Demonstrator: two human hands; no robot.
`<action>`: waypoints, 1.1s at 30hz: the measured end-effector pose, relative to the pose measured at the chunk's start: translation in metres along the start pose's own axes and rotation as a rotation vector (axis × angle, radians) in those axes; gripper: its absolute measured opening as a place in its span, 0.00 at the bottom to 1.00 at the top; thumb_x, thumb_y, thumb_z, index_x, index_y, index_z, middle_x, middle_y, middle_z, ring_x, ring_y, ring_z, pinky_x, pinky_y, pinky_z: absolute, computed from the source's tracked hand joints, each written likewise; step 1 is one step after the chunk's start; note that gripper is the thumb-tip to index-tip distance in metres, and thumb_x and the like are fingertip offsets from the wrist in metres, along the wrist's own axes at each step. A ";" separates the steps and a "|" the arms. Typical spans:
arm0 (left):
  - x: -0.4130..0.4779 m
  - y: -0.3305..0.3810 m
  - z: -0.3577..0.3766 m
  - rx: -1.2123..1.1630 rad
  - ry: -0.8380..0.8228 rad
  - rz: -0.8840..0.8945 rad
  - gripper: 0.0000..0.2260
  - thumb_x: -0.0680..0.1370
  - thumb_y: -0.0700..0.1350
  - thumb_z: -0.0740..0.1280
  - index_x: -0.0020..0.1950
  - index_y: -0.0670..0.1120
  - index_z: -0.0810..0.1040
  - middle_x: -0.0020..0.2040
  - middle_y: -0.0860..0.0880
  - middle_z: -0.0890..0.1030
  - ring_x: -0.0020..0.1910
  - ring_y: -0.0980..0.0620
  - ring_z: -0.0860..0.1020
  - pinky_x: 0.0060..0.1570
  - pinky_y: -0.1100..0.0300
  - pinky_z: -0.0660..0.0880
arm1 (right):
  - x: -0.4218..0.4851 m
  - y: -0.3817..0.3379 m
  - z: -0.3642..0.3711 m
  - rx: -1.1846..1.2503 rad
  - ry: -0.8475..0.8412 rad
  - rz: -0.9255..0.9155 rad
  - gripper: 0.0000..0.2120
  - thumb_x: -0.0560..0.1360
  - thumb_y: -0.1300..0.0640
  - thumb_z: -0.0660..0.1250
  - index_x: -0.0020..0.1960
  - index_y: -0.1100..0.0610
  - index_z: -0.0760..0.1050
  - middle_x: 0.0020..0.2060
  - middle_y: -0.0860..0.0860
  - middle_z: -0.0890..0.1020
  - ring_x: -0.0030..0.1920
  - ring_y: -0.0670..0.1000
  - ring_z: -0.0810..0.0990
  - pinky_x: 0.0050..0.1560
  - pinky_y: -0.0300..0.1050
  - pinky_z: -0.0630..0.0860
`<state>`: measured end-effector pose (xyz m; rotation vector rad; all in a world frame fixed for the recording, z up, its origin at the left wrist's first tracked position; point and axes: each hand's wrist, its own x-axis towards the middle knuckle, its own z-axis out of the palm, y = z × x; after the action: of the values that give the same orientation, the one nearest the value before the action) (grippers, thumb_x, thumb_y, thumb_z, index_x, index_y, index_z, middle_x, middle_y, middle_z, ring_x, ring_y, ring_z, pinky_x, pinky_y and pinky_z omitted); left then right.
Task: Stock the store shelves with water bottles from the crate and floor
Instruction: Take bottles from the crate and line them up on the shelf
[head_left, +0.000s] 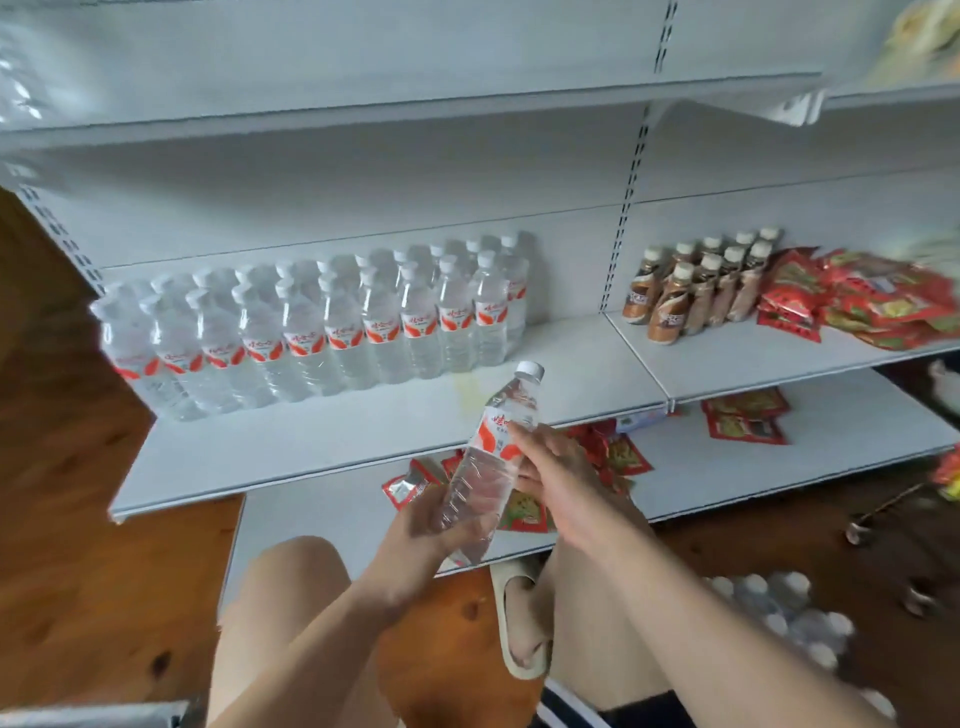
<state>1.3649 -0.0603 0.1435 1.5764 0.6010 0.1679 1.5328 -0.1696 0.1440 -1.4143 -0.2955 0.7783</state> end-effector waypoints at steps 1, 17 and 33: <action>0.012 0.001 0.003 0.007 0.024 0.008 0.25 0.71 0.53 0.80 0.65 0.46 0.80 0.59 0.48 0.85 0.59 0.47 0.82 0.64 0.43 0.76 | 0.004 0.001 -0.006 -0.087 -0.008 0.003 0.15 0.69 0.41 0.77 0.51 0.47 0.82 0.51 0.50 0.85 0.51 0.51 0.84 0.52 0.49 0.83; 0.207 -0.001 0.001 0.778 0.062 0.207 0.35 0.78 0.52 0.72 0.82 0.52 0.58 0.79 0.55 0.63 0.77 0.53 0.64 0.75 0.57 0.61 | 0.148 -0.007 -0.061 -0.588 0.254 -0.236 0.31 0.70 0.53 0.80 0.66 0.50 0.67 0.56 0.43 0.81 0.54 0.43 0.80 0.50 0.29 0.73; 0.242 -0.067 -0.046 1.172 0.011 0.047 0.36 0.73 0.67 0.23 0.77 0.52 0.26 0.76 0.55 0.23 0.75 0.57 0.23 0.74 0.56 0.26 | 0.320 -0.039 -0.048 -0.931 0.126 -0.177 0.32 0.73 0.56 0.77 0.69 0.61 0.63 0.63 0.57 0.79 0.62 0.59 0.78 0.55 0.43 0.72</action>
<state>1.5310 0.0932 0.0240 2.7160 0.7141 -0.1904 1.8064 -0.0003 0.0900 -2.2551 -0.7339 0.3938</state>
